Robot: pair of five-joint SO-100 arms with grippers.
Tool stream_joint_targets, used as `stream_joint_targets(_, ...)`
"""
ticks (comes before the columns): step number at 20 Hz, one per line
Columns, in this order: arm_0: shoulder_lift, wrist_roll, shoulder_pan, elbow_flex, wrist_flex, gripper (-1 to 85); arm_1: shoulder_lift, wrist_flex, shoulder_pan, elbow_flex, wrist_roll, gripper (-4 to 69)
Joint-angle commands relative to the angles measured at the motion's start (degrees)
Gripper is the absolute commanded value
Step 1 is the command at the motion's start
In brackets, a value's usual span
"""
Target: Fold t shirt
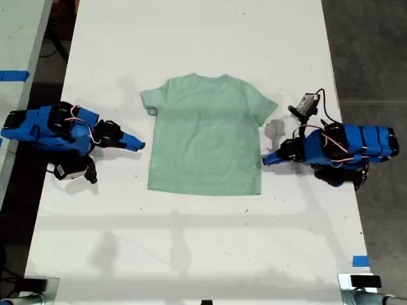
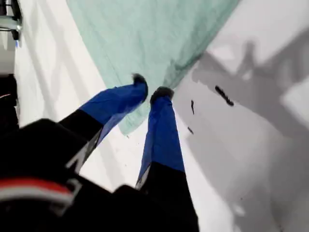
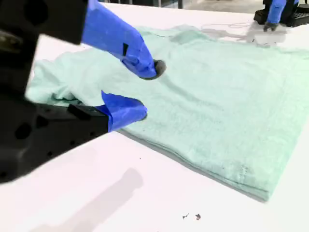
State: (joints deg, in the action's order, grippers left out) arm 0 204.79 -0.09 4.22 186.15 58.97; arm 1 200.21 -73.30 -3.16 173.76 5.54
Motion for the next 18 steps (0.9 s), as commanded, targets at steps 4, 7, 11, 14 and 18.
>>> stream_joint_targets(4,-0.09,0.18,0.0,2.46,-0.44,10.2,-49.57,-14.85,-32.08,-46.67,23.38,25.2)
stream_joint_targets(7,-0.09,0.18,0.0,2.46,-0.44,10.2,-67.59,-12.48,-50.36,-59.33,32.78,29.4)
stream_joint_targets(11,-0.09,0.18,0.0,2.46,-0.44,10.2,-83.85,1.49,-58.36,-58.62,34.28,30.6)
stream_joint_targets(14,-0.09,0.18,0.0,2.46,-0.44,10.2,-92.99,11.34,-60.21,-55.99,33.49,29.6)
stream_joint_targets(18,-0.09,0.18,0.0,2.46,-0.44,10.2,-103.89,17.93,-61.0,-55.99,31.99,26.9)
